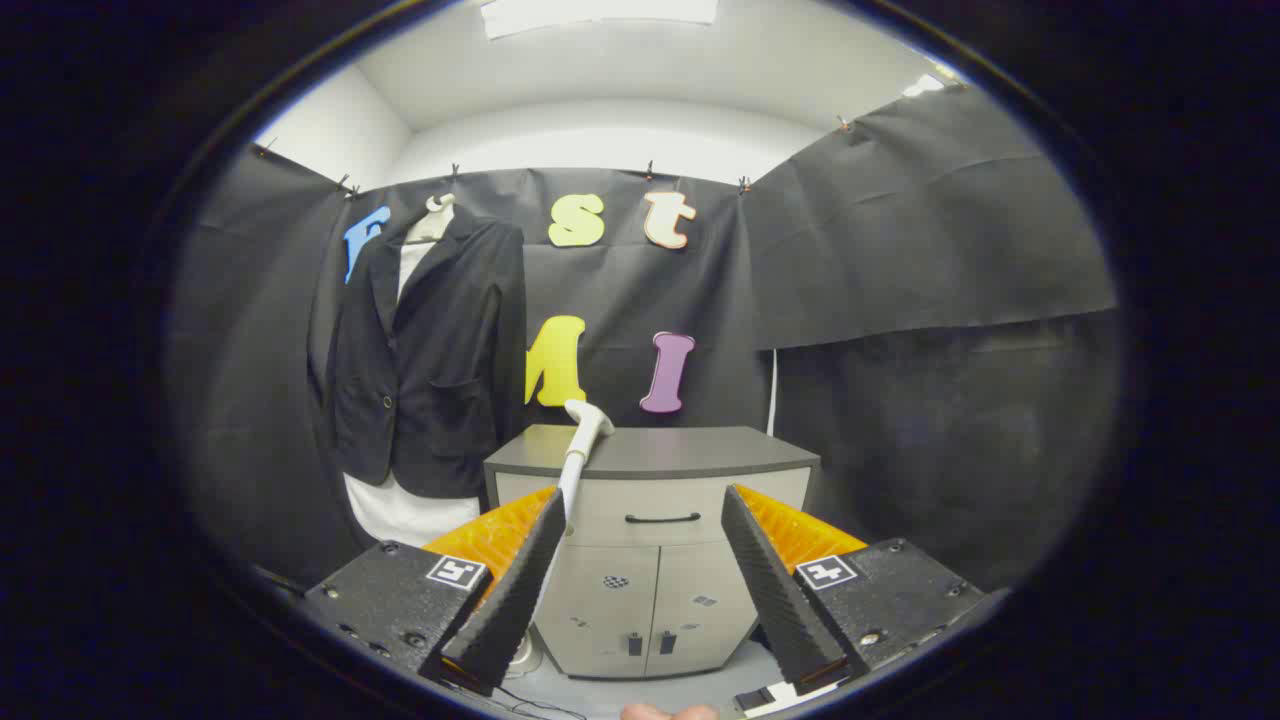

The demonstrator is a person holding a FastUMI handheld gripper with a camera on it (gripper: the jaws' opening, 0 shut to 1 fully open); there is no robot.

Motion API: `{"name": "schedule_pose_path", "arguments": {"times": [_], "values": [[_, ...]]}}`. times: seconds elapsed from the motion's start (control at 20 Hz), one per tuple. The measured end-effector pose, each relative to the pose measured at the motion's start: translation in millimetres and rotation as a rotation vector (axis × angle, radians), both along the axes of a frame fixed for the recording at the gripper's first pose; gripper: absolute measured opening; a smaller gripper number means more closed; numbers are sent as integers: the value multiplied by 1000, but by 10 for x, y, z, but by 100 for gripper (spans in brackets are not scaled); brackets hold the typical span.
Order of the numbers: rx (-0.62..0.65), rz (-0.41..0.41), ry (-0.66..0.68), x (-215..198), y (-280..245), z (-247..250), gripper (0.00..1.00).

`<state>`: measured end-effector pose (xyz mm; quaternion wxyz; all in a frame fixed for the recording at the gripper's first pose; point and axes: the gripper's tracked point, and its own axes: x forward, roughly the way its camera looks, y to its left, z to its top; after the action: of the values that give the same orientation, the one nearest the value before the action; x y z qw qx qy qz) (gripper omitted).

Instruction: Iron the clothes twice with a garment steamer, once on the left side and once on the right side.

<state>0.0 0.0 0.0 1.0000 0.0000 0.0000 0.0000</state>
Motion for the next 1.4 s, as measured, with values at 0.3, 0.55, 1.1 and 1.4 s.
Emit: {"name": "schedule_pose_path", "arguments": {"times": [0.3,0.55,1.1,1.4], "values": [[9,-6,60,79,-59,-189,98],[4,-26,121,102,-142,-407,98],[-8,-45,141,111,-169,-694,98],[6,-94,135,199,-157,-607,98]]}}
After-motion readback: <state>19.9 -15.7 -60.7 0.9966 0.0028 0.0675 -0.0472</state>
